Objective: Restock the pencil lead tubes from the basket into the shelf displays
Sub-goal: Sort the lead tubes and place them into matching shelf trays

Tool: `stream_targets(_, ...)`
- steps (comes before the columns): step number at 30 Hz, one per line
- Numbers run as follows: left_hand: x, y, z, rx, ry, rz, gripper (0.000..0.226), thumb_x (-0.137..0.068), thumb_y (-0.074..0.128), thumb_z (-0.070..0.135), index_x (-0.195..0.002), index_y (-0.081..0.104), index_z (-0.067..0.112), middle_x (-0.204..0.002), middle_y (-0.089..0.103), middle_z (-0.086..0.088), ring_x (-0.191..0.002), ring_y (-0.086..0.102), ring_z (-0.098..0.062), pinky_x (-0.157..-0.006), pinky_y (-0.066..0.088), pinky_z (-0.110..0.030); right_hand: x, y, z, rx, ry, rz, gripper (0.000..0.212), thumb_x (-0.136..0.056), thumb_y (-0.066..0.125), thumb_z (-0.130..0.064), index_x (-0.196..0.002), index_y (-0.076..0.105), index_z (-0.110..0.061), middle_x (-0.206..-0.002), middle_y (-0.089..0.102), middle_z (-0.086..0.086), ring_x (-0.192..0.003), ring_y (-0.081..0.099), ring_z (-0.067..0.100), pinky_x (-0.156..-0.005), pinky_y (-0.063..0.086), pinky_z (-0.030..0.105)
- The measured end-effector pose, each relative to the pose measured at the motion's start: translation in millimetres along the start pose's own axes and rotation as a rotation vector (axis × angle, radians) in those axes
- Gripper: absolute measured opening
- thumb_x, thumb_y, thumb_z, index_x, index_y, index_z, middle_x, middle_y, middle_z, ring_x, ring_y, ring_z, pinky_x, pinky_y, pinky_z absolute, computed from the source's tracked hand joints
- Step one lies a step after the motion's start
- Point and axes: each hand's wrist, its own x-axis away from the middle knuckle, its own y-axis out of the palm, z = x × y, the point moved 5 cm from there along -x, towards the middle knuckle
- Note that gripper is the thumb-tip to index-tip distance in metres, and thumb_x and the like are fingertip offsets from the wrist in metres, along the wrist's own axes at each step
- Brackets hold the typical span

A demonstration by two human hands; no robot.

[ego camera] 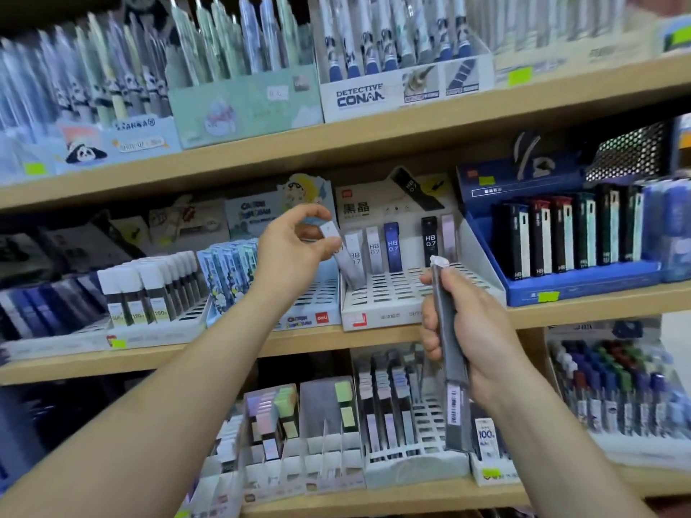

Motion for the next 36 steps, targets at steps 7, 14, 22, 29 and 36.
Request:
stream_targets(7,-4.0,9.6,4.6,0.032,0.036,-0.088,0.027,-0.082,0.073,0.003,-0.099,0.070,0.023,-0.087,0.069,-0.013,-0.078,0.069,-0.017,-0.071,0.057,-0.021,-2.9,5.3,8.3,0.051,0.000,-0.074,0.031,-0.103,0.043,-0.037,-0.092,0.055,-0.011,-0.052,0.046,0.006,-0.038,0.039,0.016,-0.035,0.033,0.022)
stream_targets(14,-11.2,18.0,6.2,-0.048,0.087,-0.161,0.029,-0.083,0.072,0.004,-0.103,0.070,0.025,-0.086,0.070,-0.003,-0.081,0.069,-0.014,-0.073,0.057,-0.021,-1.4,9.0,10.1,0.073,0.026,-0.108,0.036,-0.099,0.048,-0.045,-0.087,0.061,-0.013,-0.054,0.048,0.003,-0.042,0.042,0.013,-0.038,0.036,0.020)
stream_targets(22,-15.0,16.4,6.7,0.114,-0.031,-0.231,0.024,-0.087,0.065,-0.002,-0.098,0.072,0.018,-0.089,0.068,-0.008,-0.086,0.070,-0.022,-0.071,0.057,-0.024,-4.7,6.9,15.7,-0.059,0.079,-0.120,0.030,-0.099,0.043,-0.026,-0.097,0.066,-0.006,-0.056,0.046,0.003,-0.044,0.038,0.013,-0.038,0.032,0.021)
stream_targets(29,-11.9,18.4,17.8,-0.035,0.101,-0.247,0.022,-0.087,0.067,0.002,-0.100,0.071,0.020,-0.094,0.068,-0.009,-0.084,0.070,-0.019,-0.071,0.058,-0.023,-2.0,14.4,14.2,-0.036,0.050,-0.200,0.036,-0.104,0.039,-0.034,-0.114,0.067,-0.013,-0.058,0.047,0.001,-0.045,0.040,0.011,-0.041,0.035,0.020)
stream_targets(36,-10.1,18.5,0.6,-0.236,0.111,-0.186,0.020,-0.086,0.070,0.012,-0.098,0.072,0.028,-0.092,0.066,0.010,-0.087,0.062,-0.006,-0.081,0.051,-0.014,-2.9,17.3,18.1,-0.056,0.065,-0.154,0.037,-0.105,0.037,-0.040,-0.113,0.068,-0.021,-0.058,0.048,0.000,-0.044,0.047,0.014,-0.042,0.041,0.022)
